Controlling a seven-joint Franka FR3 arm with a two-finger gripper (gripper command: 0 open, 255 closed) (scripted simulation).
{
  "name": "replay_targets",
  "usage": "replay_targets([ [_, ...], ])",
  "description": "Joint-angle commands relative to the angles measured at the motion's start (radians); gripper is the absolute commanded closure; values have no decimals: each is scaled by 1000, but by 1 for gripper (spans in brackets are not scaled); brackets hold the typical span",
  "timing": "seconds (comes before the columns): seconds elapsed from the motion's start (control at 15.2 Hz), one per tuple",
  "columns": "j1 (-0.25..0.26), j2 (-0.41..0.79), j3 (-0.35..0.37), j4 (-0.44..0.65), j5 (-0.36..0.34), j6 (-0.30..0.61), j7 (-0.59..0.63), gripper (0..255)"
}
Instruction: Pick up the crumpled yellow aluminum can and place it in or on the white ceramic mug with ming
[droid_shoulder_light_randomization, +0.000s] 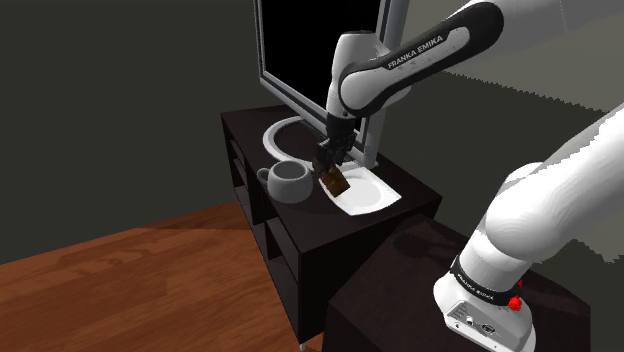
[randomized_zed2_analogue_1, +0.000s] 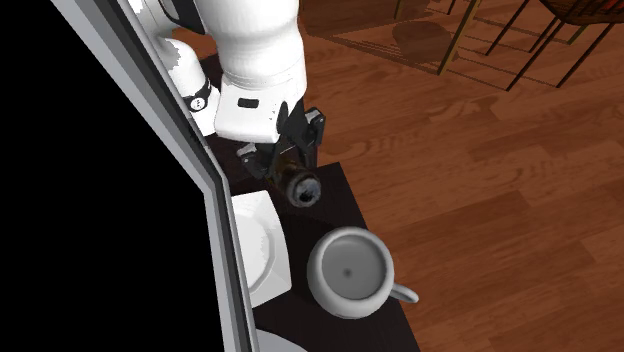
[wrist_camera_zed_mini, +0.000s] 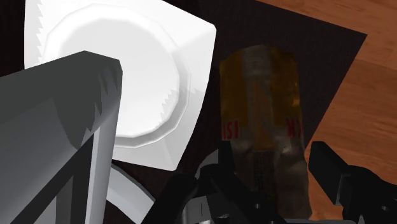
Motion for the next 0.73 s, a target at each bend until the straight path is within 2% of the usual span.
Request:
replay_targets([
  [0.0, 0, -17, -2, 14, 0, -32, -1, 255],
  [0.66, 0, -73, -9, 107, -1, -180, -2, 255],
])
